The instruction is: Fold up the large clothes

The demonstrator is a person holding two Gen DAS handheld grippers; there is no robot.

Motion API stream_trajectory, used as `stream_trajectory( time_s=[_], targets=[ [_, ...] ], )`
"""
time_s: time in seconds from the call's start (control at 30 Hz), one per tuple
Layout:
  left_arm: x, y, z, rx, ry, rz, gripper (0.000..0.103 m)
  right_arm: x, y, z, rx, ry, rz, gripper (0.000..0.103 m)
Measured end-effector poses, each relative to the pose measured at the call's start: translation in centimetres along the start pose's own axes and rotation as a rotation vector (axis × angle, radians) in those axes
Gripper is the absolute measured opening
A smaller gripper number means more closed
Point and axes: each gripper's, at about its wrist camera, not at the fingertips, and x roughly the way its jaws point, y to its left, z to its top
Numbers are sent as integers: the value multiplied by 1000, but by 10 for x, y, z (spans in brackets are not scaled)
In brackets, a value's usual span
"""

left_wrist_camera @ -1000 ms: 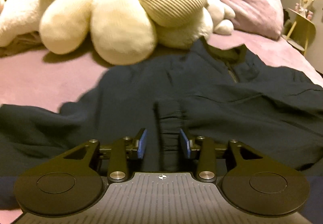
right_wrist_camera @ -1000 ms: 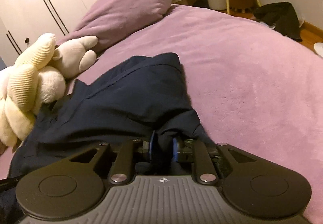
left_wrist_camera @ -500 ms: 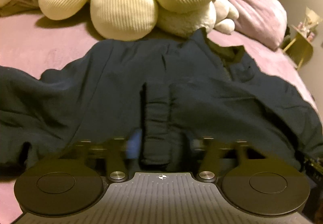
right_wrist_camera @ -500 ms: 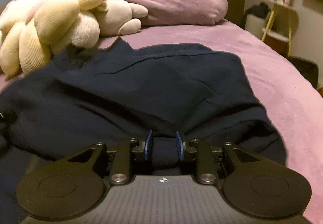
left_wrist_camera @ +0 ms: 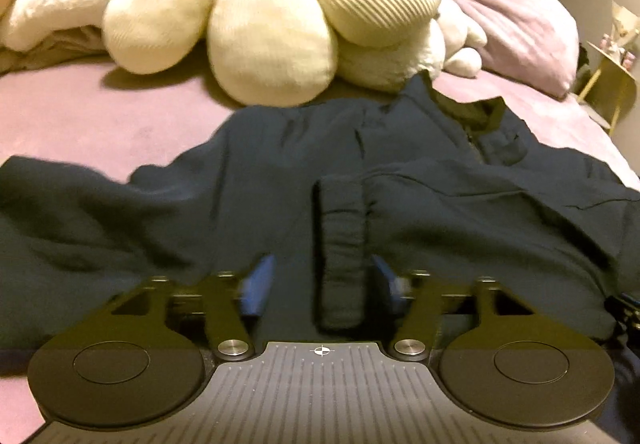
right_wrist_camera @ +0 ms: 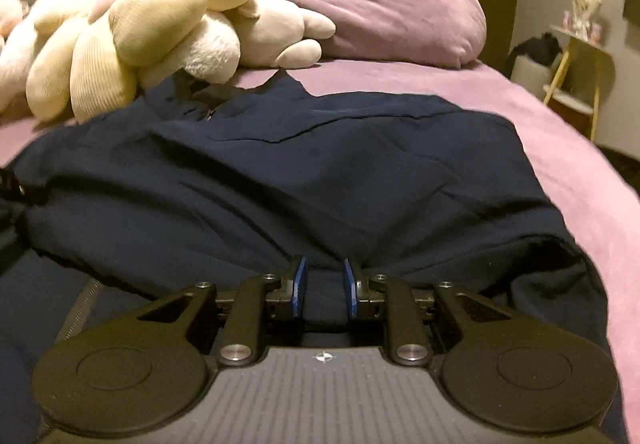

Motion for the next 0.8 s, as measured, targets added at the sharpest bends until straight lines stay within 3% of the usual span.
stream_trajectory(
  time_s=[0.17,0.27,0.4,0.53,0.7,0.8],
  targets=[
    [-42,41,-15,-102,-40,-60,92,-17,6,5,13,-5,-24,20],
    [-63,70,-28,-164,-28,-75,95,-27,11,3,67,-31,22,21],
    [-92,121,-45,-299,-31,-78,96,-3,31,-3,-20,36,-19,21],
    [-115,189,-66,-473,-88,-16,97,-7,32,6,5,67,-26,21],
    [-135,276,-92,-703,-175,124,97,-51,20,-9,188,56,125,21],
    [-143,321,-107,-868,-236,148,97,-81,19,-36,269,56,191,22]
  ],
)
